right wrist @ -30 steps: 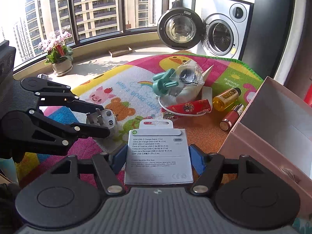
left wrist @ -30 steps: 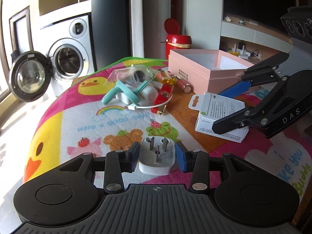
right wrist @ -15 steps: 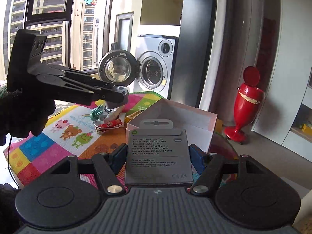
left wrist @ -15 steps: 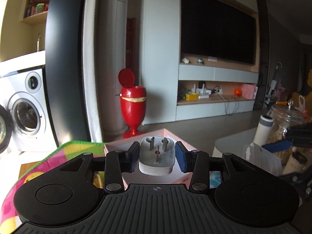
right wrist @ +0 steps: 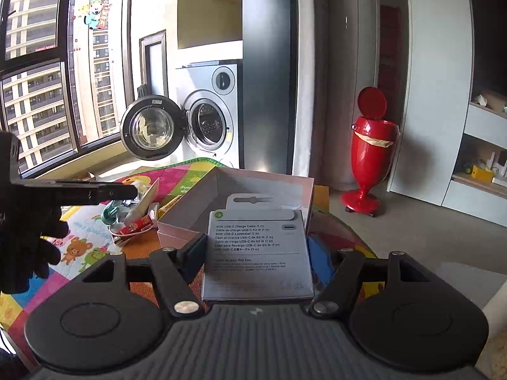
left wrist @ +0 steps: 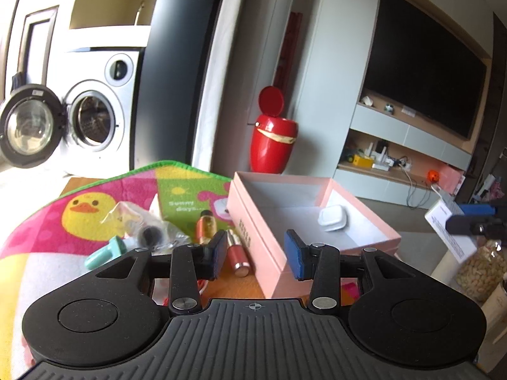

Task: Organize rigid objects

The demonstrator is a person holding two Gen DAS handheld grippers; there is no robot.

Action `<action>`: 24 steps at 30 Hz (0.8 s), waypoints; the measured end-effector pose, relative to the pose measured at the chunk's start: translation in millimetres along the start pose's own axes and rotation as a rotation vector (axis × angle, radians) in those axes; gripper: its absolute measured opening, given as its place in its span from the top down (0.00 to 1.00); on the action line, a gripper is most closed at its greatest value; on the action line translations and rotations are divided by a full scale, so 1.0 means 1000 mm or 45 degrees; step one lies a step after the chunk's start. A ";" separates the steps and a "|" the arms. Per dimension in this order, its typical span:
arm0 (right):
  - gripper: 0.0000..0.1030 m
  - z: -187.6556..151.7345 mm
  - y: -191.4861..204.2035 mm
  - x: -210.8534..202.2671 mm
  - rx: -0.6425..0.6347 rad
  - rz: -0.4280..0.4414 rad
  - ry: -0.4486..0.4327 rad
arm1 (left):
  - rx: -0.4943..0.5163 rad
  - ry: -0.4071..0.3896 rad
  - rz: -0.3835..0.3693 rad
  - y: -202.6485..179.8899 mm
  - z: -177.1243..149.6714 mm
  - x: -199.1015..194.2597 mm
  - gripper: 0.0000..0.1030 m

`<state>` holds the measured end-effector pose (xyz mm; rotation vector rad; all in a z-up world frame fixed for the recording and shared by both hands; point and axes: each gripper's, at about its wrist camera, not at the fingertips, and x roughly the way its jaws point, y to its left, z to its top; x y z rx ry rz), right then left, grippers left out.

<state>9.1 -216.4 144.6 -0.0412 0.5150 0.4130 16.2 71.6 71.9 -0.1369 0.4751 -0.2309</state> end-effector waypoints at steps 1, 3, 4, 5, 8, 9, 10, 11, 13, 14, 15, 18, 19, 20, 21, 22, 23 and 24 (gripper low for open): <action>0.33 0.010 0.002 0.013 0.014 0.013 0.005 | 0.020 0.030 0.029 0.005 -0.006 -0.005 0.57; 0.33 0.030 0.007 0.047 0.038 0.026 0.010 | 0.050 0.087 0.075 0.013 -0.014 -0.010 0.57; 0.33 0.038 0.009 0.062 0.048 0.026 0.005 | 0.055 0.107 0.089 0.016 -0.018 -0.011 0.57; 0.31 0.043 0.012 0.078 0.052 0.020 0.007 | 0.056 0.128 0.105 0.020 -0.022 -0.012 0.57; 0.12 0.045 0.025 0.114 0.042 -0.044 0.080 | 0.038 0.163 0.142 0.032 -0.029 -0.015 0.57; 0.12 0.040 0.031 0.120 0.022 -0.041 0.102 | 0.033 0.162 0.152 0.035 -0.031 -0.016 0.57; 0.12 0.036 0.035 0.121 0.002 -0.021 0.112 | 0.034 0.156 0.157 0.037 -0.032 -0.017 0.57; 0.11 0.030 0.040 0.119 -0.015 -0.008 0.111 | 0.044 0.142 0.153 0.037 -0.032 -0.016 0.57; 0.12 0.018 0.051 0.110 -0.054 -0.006 0.105 | 0.077 0.125 0.110 0.033 -0.026 -0.009 0.57; 0.11 0.014 0.055 0.106 -0.080 -0.003 0.108 | 0.095 0.121 0.087 0.031 -0.023 -0.005 0.57; 0.11 0.010 0.061 0.101 -0.112 0.003 0.114 | 0.131 0.114 0.061 0.026 -0.019 0.007 0.56; 0.11 0.000 0.070 0.085 -0.171 0.005 0.126 | 0.242 0.139 0.075 0.018 -0.011 0.035 0.56; 0.11 -0.002 0.071 0.080 -0.181 0.005 0.130 | 0.267 0.166 0.093 0.018 -0.010 0.044 0.56; 0.12 -0.004 0.072 0.076 -0.185 0.006 0.135 | 0.284 0.192 0.110 0.018 -0.011 0.052 0.56; 0.12 -0.006 0.073 0.071 -0.188 0.012 0.143 | 0.295 0.210 0.116 0.019 -0.012 0.058 0.56; 0.12 -0.008 0.075 0.069 -0.191 0.020 0.149 | 0.302 0.227 0.116 0.020 -0.014 0.062 0.56; 0.11 -0.012 0.078 0.065 -0.200 0.029 0.155 | 0.312 0.220 0.113 0.021 -0.016 0.063 0.56; 0.12 -0.013 0.081 0.064 -0.211 0.032 0.156 | 0.326 0.208 0.113 0.022 -0.018 0.062 0.56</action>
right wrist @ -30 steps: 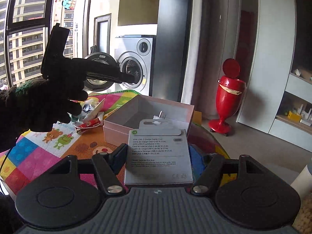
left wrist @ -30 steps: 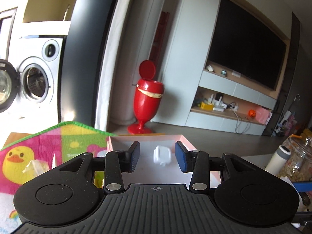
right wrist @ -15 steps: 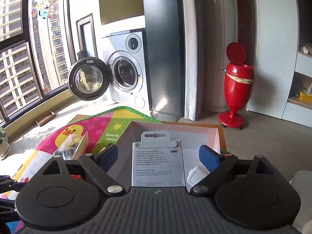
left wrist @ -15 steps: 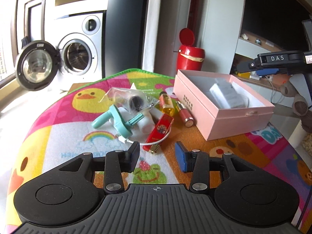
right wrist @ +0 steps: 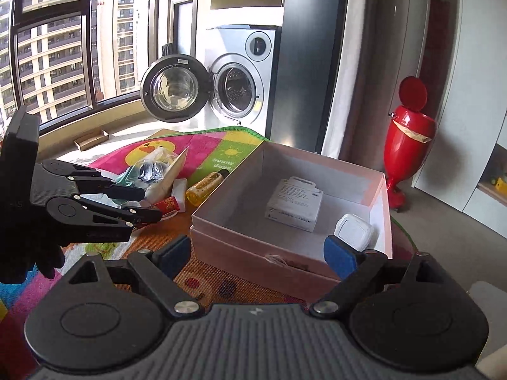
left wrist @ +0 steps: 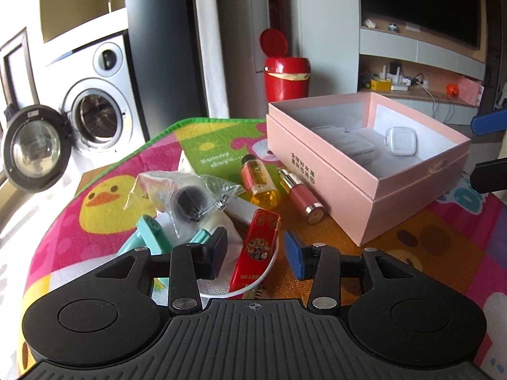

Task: Organize rigid objects

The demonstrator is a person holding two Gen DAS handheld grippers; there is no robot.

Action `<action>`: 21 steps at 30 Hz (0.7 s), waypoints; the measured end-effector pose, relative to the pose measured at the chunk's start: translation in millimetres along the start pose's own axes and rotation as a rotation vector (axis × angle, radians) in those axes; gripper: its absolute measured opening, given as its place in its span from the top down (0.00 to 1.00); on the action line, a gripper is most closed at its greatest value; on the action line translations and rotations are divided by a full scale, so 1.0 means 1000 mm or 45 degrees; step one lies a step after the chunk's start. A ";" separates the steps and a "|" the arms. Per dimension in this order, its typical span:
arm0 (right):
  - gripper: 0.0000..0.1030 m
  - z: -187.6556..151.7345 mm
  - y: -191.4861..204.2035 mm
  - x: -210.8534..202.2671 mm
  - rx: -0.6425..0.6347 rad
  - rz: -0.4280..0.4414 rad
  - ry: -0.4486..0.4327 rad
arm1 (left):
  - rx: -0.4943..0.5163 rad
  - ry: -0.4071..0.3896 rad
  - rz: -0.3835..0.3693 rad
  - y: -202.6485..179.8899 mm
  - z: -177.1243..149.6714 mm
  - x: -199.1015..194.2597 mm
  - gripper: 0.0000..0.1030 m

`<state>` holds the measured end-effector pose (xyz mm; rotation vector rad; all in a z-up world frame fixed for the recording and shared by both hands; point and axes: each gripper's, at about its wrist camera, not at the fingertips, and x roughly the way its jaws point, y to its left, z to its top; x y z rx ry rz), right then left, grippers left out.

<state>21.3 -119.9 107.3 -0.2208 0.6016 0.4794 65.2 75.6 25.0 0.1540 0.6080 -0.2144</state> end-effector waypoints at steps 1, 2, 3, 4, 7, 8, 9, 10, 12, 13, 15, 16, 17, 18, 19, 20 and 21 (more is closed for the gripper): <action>0.12 0.000 0.005 0.000 -0.023 0.003 -0.003 | 0.003 -0.003 0.002 0.000 -0.002 -0.001 0.57; 0.12 0.001 0.010 0.000 -0.040 0.005 -0.007 | -0.010 -0.009 0.000 0.002 -0.004 -0.003 0.61; 0.12 0.001 0.015 0.001 -0.059 0.011 -0.013 | -0.035 -0.010 -0.018 0.005 -0.007 -0.006 0.77; 0.12 0.002 0.020 0.002 -0.072 0.018 -0.018 | -0.061 -0.012 -0.036 0.007 -0.011 -0.009 0.84; 0.12 0.004 0.035 0.005 -0.106 0.058 -0.029 | -0.076 -0.005 -0.063 0.008 -0.025 -0.021 0.84; 0.12 0.004 0.040 0.006 -0.116 0.066 -0.031 | -0.073 0.001 -0.073 0.007 -0.030 -0.026 0.84; 0.11 0.004 0.044 0.007 -0.131 0.074 -0.033 | -0.074 0.013 -0.093 0.005 -0.034 -0.031 0.84; 0.12 0.005 0.048 0.008 -0.142 0.082 -0.034 | -0.079 0.030 -0.122 0.004 -0.039 -0.036 0.84; 0.11 0.007 0.055 0.011 -0.149 0.106 -0.031 | -0.076 0.058 -0.161 0.000 -0.051 -0.045 0.84; 0.11 0.009 0.059 0.013 -0.147 0.121 -0.031 | -0.069 0.056 -0.164 -0.001 -0.056 -0.050 0.84; 0.12 0.019 0.065 0.019 -0.136 0.162 -0.031 | -0.073 0.051 -0.171 -0.002 -0.063 -0.062 0.84; 0.12 0.025 0.068 0.024 -0.124 0.182 -0.030 | -0.096 0.051 -0.179 0.000 -0.065 -0.066 0.83; 0.12 0.032 0.071 0.029 -0.111 0.200 -0.025 | -0.123 0.047 -0.181 0.003 -0.066 -0.069 0.83; 0.12 0.043 0.074 0.038 -0.090 0.224 -0.012 | -0.159 0.037 -0.165 0.009 -0.066 -0.073 0.83; 0.12 0.052 0.077 0.046 -0.070 0.244 0.003 | -0.192 0.027 -0.138 0.013 -0.065 -0.076 0.83; 0.12 0.061 0.079 0.055 -0.049 0.258 0.016 | -0.231 0.016 -0.109 0.020 -0.064 -0.078 0.83; 0.12 0.075 0.083 0.071 -0.021 0.270 0.033 | -0.268 0.008 -0.088 0.025 -0.063 -0.079 0.83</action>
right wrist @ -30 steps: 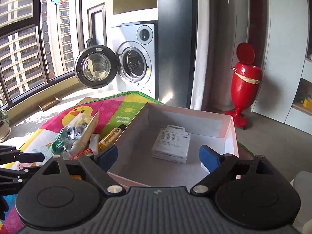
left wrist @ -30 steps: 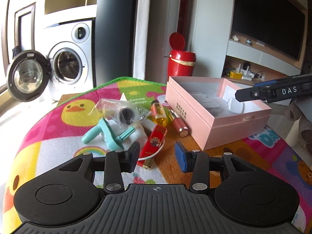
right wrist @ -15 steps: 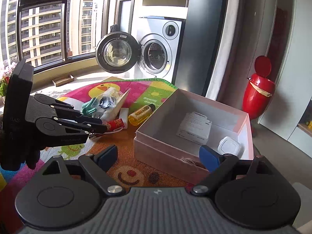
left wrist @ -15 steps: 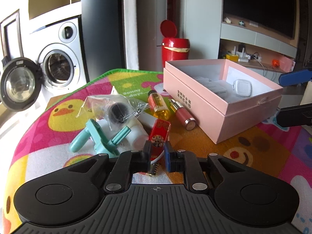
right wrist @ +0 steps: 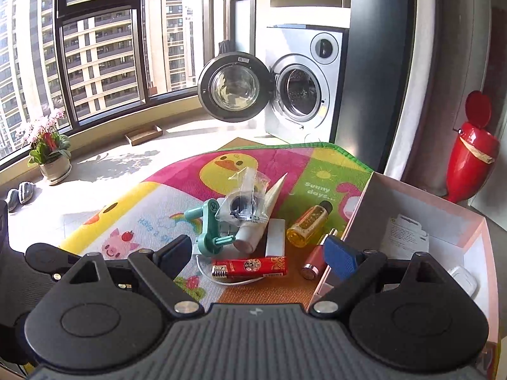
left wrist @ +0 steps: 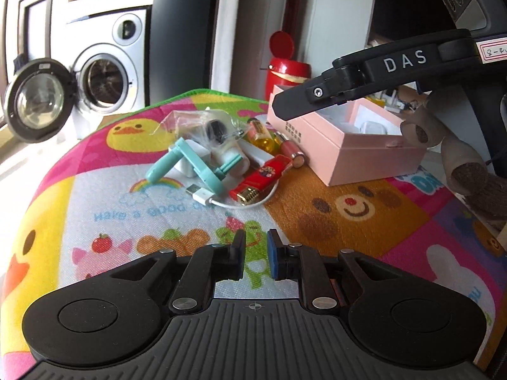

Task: Organize rigid objects

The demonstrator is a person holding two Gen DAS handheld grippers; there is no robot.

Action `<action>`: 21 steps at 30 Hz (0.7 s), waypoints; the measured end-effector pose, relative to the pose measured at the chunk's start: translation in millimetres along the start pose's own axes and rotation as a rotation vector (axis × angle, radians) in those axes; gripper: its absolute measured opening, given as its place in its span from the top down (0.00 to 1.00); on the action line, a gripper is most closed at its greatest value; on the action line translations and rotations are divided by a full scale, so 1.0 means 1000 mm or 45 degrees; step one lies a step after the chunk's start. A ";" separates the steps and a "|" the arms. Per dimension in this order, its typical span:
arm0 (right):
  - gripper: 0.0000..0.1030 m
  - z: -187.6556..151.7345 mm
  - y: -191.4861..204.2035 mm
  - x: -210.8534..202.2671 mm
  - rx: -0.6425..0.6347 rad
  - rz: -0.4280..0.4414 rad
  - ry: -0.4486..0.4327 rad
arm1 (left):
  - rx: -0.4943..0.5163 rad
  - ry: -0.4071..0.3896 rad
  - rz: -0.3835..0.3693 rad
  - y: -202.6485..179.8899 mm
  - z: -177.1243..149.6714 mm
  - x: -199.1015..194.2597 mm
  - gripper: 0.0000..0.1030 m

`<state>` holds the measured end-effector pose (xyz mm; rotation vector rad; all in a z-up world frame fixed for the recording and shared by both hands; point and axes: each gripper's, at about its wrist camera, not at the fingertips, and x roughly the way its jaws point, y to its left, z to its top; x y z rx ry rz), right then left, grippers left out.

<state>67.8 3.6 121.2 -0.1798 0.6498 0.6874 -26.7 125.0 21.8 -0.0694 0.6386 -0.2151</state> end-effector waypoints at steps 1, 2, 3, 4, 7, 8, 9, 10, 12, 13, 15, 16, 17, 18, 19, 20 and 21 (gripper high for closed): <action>0.13 0.011 0.001 0.015 0.017 -0.006 0.011 | -0.061 -0.012 0.024 0.008 0.004 -0.002 0.83; 0.15 0.021 0.000 0.030 0.034 -0.019 0.028 | -0.124 -0.023 0.045 0.017 0.007 -0.003 0.83; 0.17 0.029 -0.001 0.045 0.046 -0.032 0.047 | -0.176 -0.031 0.061 0.024 0.009 -0.004 0.82; 0.25 0.039 -0.001 0.067 0.056 -0.043 0.089 | -0.220 -0.037 0.071 0.030 0.010 -0.005 0.82; 0.42 0.050 0.000 0.113 0.068 -0.035 0.213 | -0.294 -0.041 0.066 0.044 0.009 -0.009 0.82; 0.44 0.050 0.001 0.125 0.063 -0.023 0.263 | -0.301 -0.041 0.062 0.047 0.008 -0.011 0.82; 0.45 0.048 0.004 0.134 0.055 -0.016 0.311 | -0.302 -0.043 0.063 0.050 0.007 -0.013 0.82; 0.54 0.044 0.007 0.137 0.036 -0.019 0.337 | -0.302 -0.045 0.066 0.052 0.007 -0.015 0.82; 0.67 0.037 0.014 0.129 -0.037 -0.031 0.329 | -0.304 -0.061 0.078 0.057 0.003 -0.018 0.82; 0.72 0.033 0.018 0.118 -0.070 -0.013 0.328 | -0.310 -0.069 0.082 0.060 0.002 -0.020 0.82; 0.72 0.027 0.015 0.094 -0.053 0.029 0.298 | -0.303 -0.082 0.069 0.062 0.003 -0.021 0.82; 0.72 0.023 0.014 0.074 -0.055 0.052 0.271 | -0.287 -0.085 0.053 0.060 0.003 -0.021 0.82; 0.72 0.017 0.013 0.057 -0.063 0.057 0.243 | -0.259 -0.087 0.027 0.055 0.004 -0.019 0.82; 0.72 0.011 0.011 0.040 -0.074 0.055 0.219 | -0.228 -0.088 0.000 0.049 0.005 -0.018 0.82; 0.73 0.002 0.009 0.019 -0.094 0.039 0.186 | -0.192 -0.088 -0.027 0.043 0.007 -0.016 0.82; 0.73 -0.007 0.007 0.002 -0.106 0.016 0.162 | -0.136 -0.090 -0.058 0.034 0.010 -0.012 0.82; 0.73 -0.016 0.004 -0.011 -0.109 -0.007 0.146 | -0.088 -0.089 -0.083 0.024 0.013 -0.008 0.82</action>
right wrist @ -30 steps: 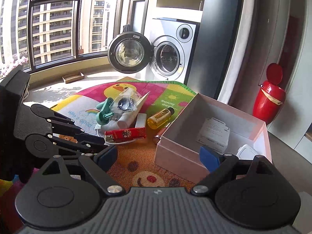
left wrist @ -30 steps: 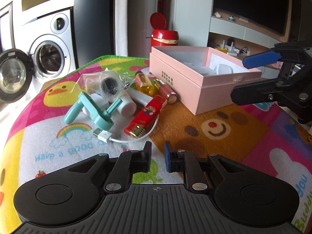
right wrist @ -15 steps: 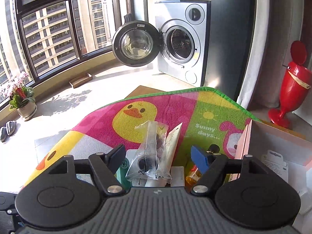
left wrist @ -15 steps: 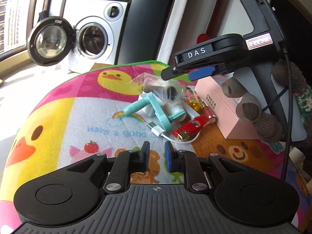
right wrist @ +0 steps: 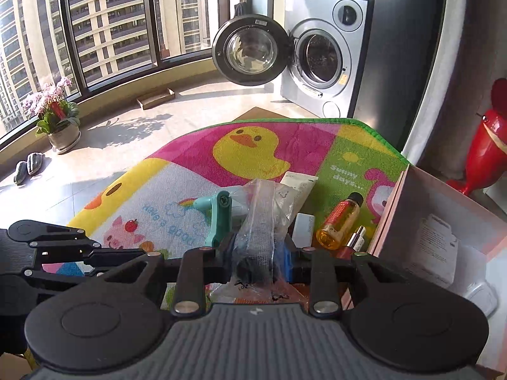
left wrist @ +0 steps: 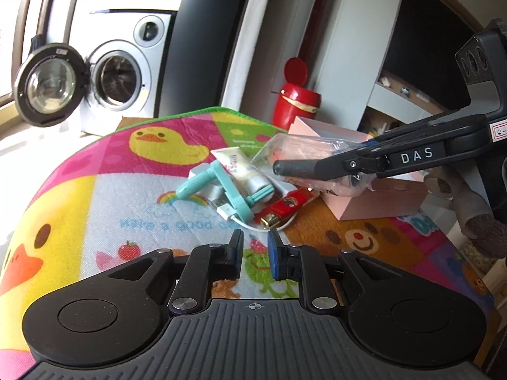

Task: Organize rigid objects

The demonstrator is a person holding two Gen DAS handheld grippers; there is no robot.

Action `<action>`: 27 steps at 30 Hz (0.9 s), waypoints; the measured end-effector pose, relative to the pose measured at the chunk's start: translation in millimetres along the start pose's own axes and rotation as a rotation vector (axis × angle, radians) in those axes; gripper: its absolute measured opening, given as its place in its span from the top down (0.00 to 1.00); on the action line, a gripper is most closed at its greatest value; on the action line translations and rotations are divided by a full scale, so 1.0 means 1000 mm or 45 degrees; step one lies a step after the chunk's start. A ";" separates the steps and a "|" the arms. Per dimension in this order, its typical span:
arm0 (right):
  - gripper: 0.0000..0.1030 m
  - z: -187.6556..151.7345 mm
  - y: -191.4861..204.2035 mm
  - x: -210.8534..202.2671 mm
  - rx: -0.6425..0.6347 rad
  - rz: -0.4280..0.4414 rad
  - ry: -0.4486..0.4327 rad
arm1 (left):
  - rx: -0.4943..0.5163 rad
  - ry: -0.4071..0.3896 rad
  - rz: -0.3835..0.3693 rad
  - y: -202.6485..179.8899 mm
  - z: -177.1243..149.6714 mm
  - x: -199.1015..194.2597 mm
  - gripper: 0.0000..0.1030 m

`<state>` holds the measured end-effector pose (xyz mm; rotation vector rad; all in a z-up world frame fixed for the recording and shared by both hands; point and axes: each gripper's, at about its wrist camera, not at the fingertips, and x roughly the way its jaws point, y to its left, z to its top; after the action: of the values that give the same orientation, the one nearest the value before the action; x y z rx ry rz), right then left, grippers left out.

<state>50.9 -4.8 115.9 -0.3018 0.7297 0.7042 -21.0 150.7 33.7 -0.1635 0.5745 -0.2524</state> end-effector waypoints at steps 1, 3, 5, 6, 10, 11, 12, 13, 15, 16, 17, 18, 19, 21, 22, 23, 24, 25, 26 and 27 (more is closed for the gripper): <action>0.76 -0.016 -0.005 -0.016 0.011 -0.026 -0.006 | 0.046 0.007 -0.017 -0.008 0.002 0.006 0.82; 0.81 -0.044 -0.015 -0.035 0.059 -0.076 -0.005 | 0.111 0.020 -0.042 -0.023 0.009 0.022 0.82; 0.81 -0.071 -0.026 -0.047 0.118 -0.139 0.002 | 0.154 0.024 -0.048 -0.033 0.016 0.039 0.81; 0.83 -0.083 -0.031 -0.052 0.150 -0.165 0.009 | 0.172 0.025 -0.038 -0.036 0.019 0.047 0.80; 0.86 -0.127 -0.049 -0.066 0.236 -0.250 0.006 | 0.178 0.060 0.026 -0.035 0.032 0.076 0.79; 0.83 -0.135 -0.052 -0.069 0.251 -0.259 -0.007 | 0.170 0.076 0.025 -0.033 0.034 0.081 0.79; 0.80 -0.142 -0.055 -0.072 0.271 -0.264 -0.018 | 0.154 0.105 0.010 -0.029 0.037 0.086 0.79; 0.68 -0.145 -0.057 -0.073 0.278 -0.264 -0.026 | 0.136 0.130 -0.004 -0.024 0.037 0.090 0.79; 0.45 -0.152 -0.057 -0.075 0.283 -0.264 -0.077 | 0.132 0.155 -0.040 -0.020 0.037 0.093 0.79; 0.38 -0.153 -0.058 -0.075 0.278 -0.261 -0.096 | 0.149 0.158 -0.044 -0.021 0.037 0.094 0.79; 0.37 -0.154 -0.057 -0.073 0.271 -0.250 -0.104 | 0.168 0.162 -0.043 -0.023 0.036 0.094 0.79; 0.37 -0.153 -0.057 -0.071 0.267 -0.236 -0.107 | 0.191 0.169 -0.036 -0.027 0.035 0.093 0.79; 0.37 -0.153 -0.056 -0.067 0.267 -0.228 -0.106 | 0.210 0.175 -0.030 -0.031 0.035 0.093 0.78; 0.35 -0.151 -0.055 -0.060 0.270 -0.221 -0.099 | 0.260 0.180 -0.014 -0.038 0.033 0.094 0.76; 0.34 -0.151 -0.055 -0.057 0.277 -0.219 -0.096 | 0.307 0.185 -0.004 -0.043 0.032 0.093 0.72; 0.32 -0.152 -0.055 -0.055 0.285 -0.217 -0.094 | 0.346 0.191 -0.003 -0.047 0.031 0.094 0.71; 0.32 -0.153 -0.055 -0.052 0.299 -0.211 -0.089 | 0.377 0.199 -0.012 -0.051 0.031 0.093 0.71; 0.29 -0.155 -0.056 -0.049 0.309 -0.206 -0.083 | 0.403 0.210 -0.030 -0.054 0.031 0.092 0.71; 0.28 -0.157 -0.056 -0.047 0.317 -0.205 -0.075 | 0.425 0.221 -0.047 -0.056 0.030 0.091 0.71; 0.28 -0.159 -0.056 -0.044 0.321 -0.209 -0.069 | 0.441 0.229 -0.051 -0.057 0.030 0.091 0.70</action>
<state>-14.7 -143.9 33.7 -0.1096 0.7244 0.4571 58.9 73.4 24.3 0.1850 0.6966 -0.4043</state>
